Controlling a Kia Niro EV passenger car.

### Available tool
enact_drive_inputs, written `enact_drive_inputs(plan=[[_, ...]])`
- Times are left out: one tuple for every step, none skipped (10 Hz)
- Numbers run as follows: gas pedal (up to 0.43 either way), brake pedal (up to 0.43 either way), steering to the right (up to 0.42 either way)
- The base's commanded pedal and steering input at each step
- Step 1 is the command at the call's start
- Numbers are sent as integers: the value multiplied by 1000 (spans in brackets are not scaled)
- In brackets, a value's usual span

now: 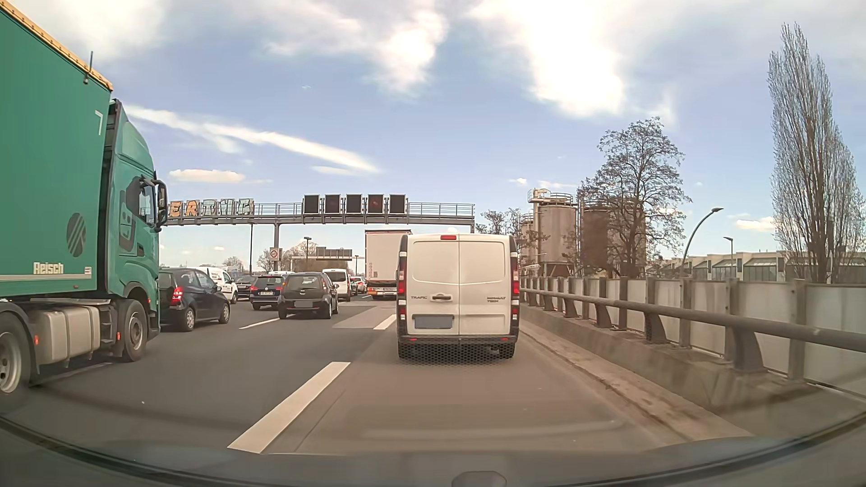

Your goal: Follow the waypoints while adhering to traffic rules and regulations

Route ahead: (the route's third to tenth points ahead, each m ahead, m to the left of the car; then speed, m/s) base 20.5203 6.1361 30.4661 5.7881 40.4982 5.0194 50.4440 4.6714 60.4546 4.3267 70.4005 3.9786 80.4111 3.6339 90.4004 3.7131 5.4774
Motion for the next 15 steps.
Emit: enact_drive_inputs(plan=[[0, 0, 0], [0, 0, 0], [0, 0, 0], [20, 0, 0], [39, 0, 1], [59, 0, 4], [79, 0, 6], [79, 0, 7], [87, 0, 9], [87, 0, 9], [87, 0, 9], [59, 0, 9], [20, 0, 9], [8, 0, 9], [8, 0, 9]])
